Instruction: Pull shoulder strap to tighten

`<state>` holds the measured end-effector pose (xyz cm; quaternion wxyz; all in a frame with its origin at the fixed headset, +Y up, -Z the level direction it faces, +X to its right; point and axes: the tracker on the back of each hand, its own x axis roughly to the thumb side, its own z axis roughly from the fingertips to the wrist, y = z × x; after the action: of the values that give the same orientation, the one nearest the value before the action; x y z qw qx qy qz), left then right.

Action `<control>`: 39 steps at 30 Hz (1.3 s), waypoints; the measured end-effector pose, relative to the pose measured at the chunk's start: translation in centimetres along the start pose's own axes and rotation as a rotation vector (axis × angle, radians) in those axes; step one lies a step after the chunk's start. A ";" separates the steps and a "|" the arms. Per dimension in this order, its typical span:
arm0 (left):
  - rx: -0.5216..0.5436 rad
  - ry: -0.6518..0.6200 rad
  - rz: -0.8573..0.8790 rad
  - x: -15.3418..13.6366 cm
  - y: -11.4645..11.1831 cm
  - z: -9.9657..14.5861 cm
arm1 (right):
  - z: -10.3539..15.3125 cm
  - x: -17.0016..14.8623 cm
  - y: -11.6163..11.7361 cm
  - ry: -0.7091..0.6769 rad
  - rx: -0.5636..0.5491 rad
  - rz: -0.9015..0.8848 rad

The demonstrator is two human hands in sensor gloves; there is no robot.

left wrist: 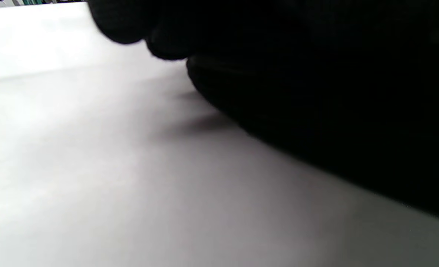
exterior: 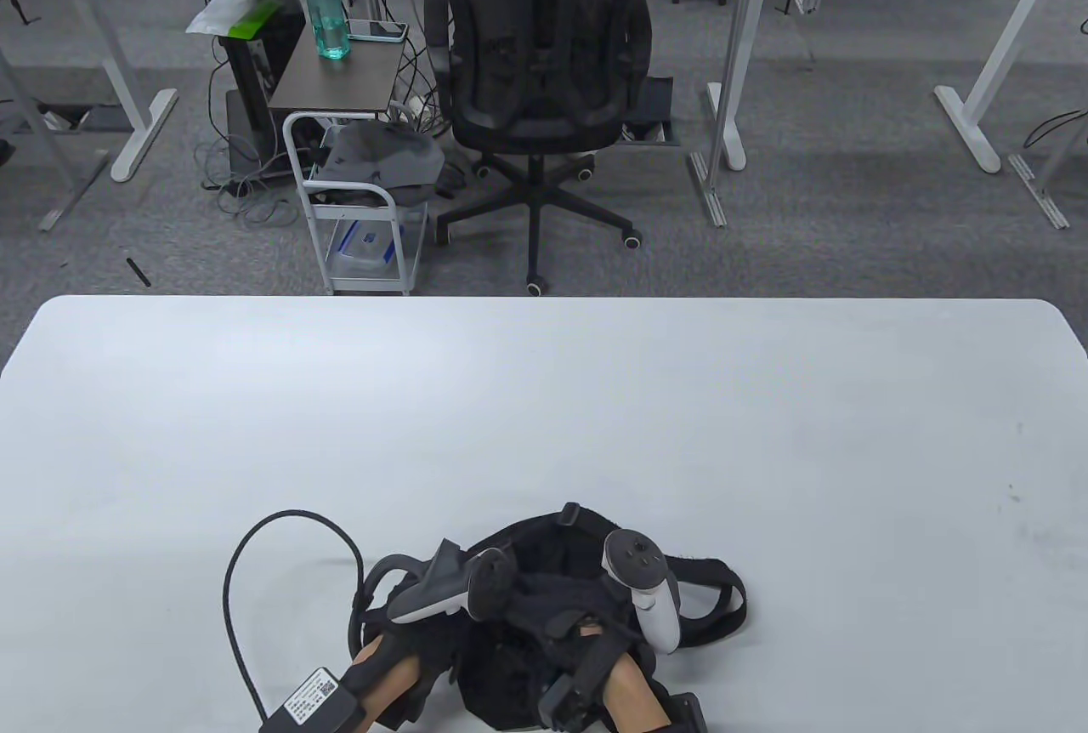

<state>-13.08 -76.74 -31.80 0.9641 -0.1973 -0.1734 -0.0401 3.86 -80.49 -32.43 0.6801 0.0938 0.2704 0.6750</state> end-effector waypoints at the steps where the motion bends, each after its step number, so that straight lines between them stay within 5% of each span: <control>1: -0.006 -0.002 0.019 0.0 -0.1 -0.1 | 0.1 -0.1 -0.1 -0.013 -0.007 -0.024; 6: -0.033 -0.018 0.037 -0.3 -0.3 -0.4 | 0.3 0.0 -0.6 -0.047 -0.048 -0.093; 12: 0.013 -0.013 -0.016 -0.5 0.0 -0.6 | 0.6 -0.2 -1.1 -0.107 -0.072 -0.404; 17: 0.060 0.011 -0.035 -0.6 0.1 -0.8 | 1.7 0.1 -1.6 0.004 -0.182 -0.333; 19: 0.067 0.018 -0.031 -0.8 0.1 -0.9 | 1.7 0.3 -1.8 0.048 -0.059 -0.239; 27: 0.060 0.053 -0.092 -0.2 0.0 -1.4 | 1.4 0.7 -1.1 0.188 0.090 0.205; 39: 0.045 0.050 -0.031 -1.0 0.1 -1.9 | 3.2 3.1 -2.6 -0.065 0.208 -0.073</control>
<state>-13.44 -77.35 -33.83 0.9715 -0.1718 -0.1532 -0.0560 7.48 -76.89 -31.79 0.6992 0.1759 0.3201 0.6145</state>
